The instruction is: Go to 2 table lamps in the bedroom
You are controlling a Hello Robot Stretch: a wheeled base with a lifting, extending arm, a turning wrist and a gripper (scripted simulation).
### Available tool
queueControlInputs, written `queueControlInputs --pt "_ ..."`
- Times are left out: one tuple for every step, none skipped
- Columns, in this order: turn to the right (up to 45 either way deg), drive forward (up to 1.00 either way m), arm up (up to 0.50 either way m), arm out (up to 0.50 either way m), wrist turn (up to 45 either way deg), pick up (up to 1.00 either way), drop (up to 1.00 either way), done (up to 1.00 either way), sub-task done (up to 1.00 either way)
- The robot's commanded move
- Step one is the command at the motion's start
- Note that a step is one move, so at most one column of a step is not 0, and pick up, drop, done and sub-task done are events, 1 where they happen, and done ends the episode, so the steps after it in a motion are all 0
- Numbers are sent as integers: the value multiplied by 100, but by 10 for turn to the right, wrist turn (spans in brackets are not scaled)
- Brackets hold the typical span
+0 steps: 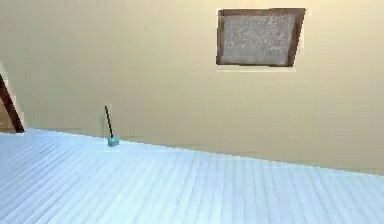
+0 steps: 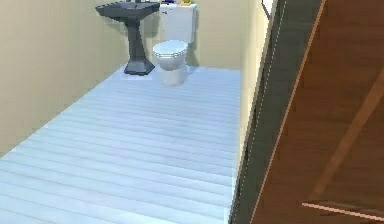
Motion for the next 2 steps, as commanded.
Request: queueControlInputs --pt "-330 0 0 0 0 0 0 0 0" --pt "0 30 0 0 0 0 0 0 0"
